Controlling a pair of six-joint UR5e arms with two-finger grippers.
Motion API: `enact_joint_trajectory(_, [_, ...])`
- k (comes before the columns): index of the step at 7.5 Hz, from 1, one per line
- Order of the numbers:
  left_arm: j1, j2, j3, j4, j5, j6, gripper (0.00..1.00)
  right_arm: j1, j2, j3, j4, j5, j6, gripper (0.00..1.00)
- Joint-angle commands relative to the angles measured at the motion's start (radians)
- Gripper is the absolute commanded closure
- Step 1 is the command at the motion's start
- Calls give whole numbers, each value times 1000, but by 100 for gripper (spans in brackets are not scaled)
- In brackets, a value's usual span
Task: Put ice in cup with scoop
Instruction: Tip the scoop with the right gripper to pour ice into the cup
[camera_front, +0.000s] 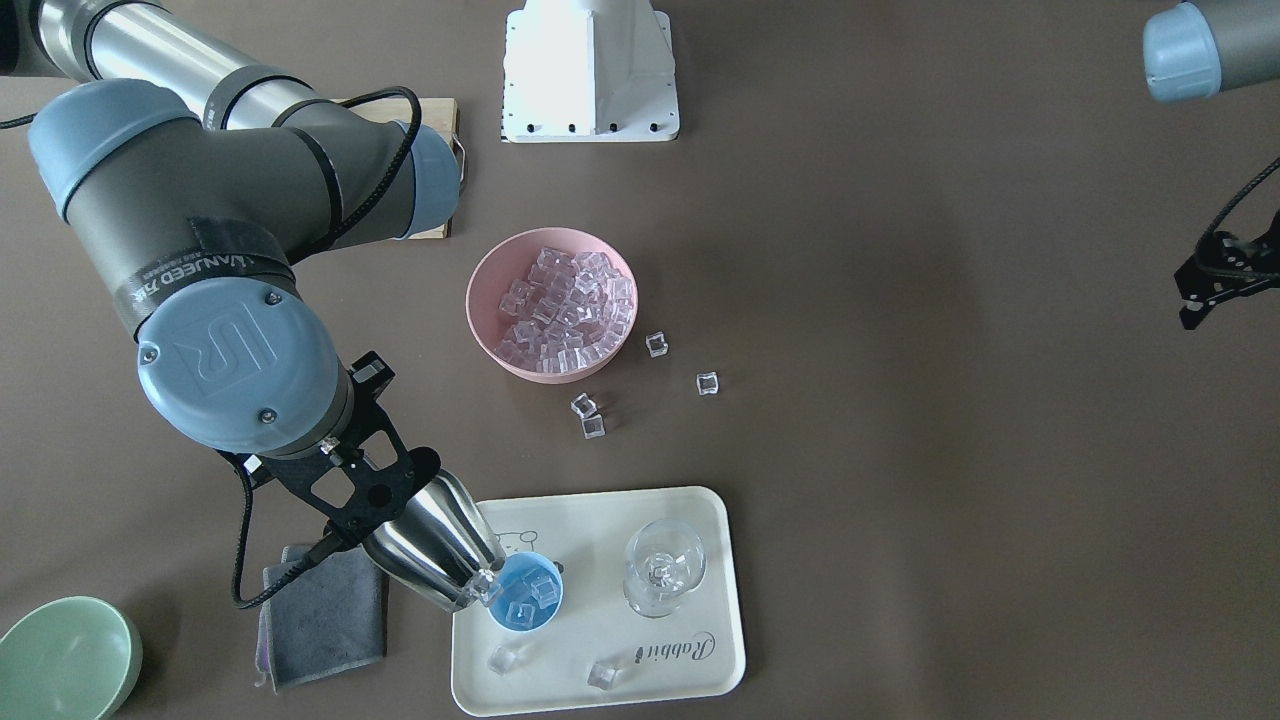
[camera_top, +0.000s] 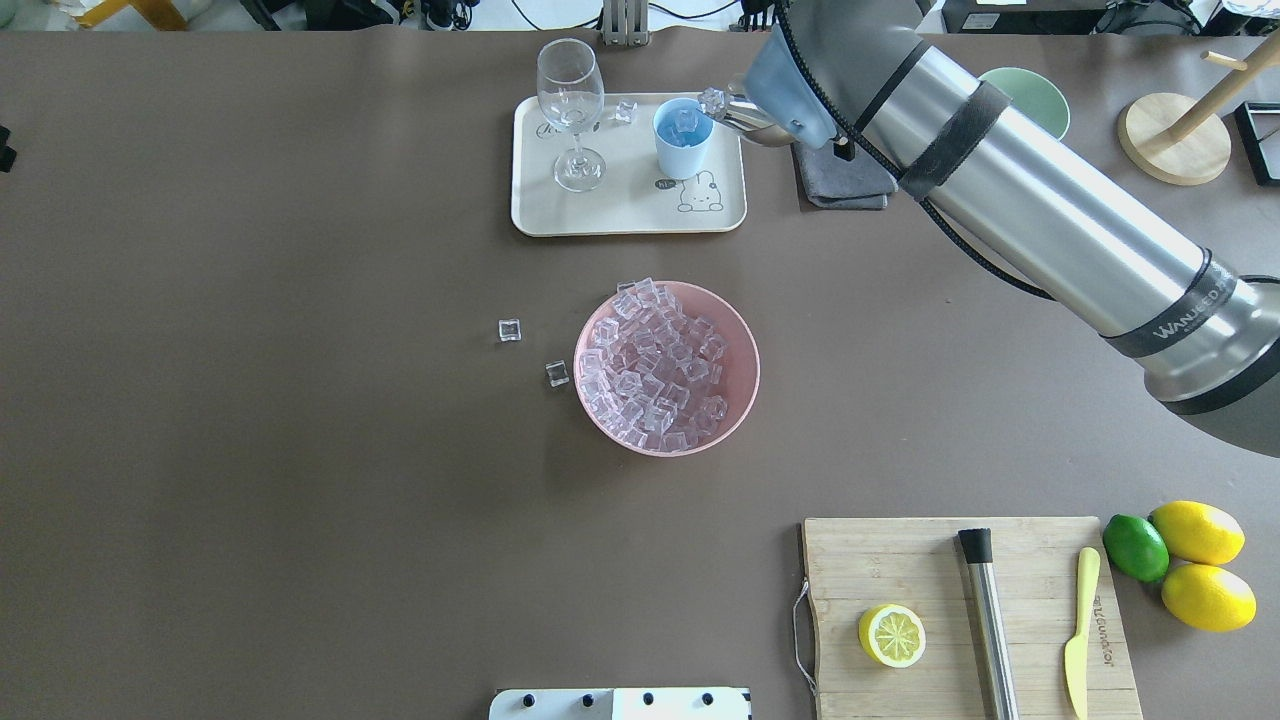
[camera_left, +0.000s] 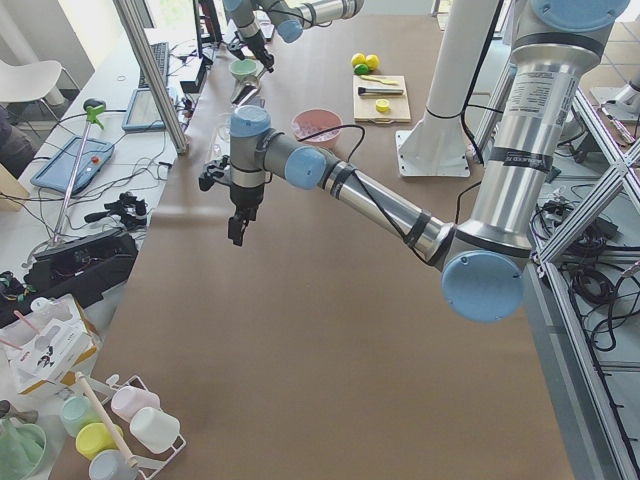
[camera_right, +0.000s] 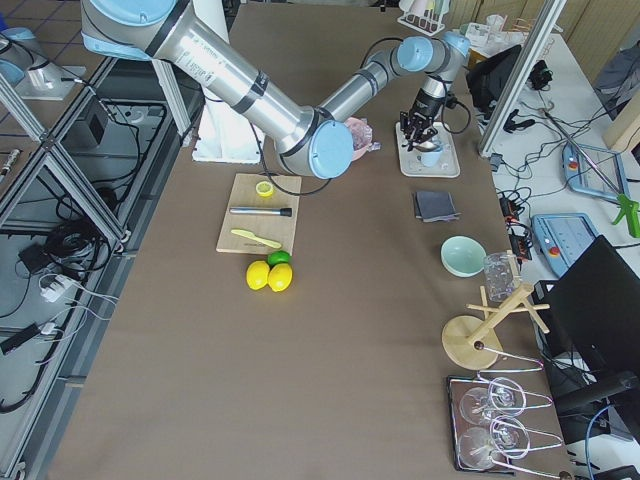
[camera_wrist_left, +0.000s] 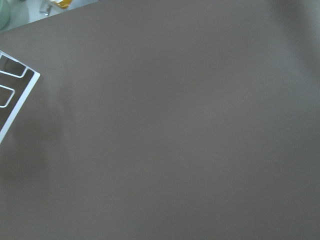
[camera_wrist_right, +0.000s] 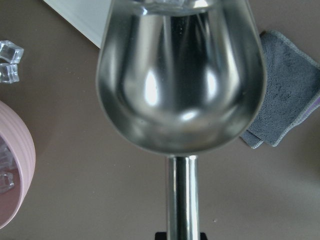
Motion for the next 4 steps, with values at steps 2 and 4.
enact_joint_trajectory(2, [-146,156,35,17,-6,239,1,-17,17,6,-50,-51,-22,100])
enact_joint_trajectory(4, [-198,179,141,21,-138,339,1,-15,-120,206,-90,-32,-13,100])
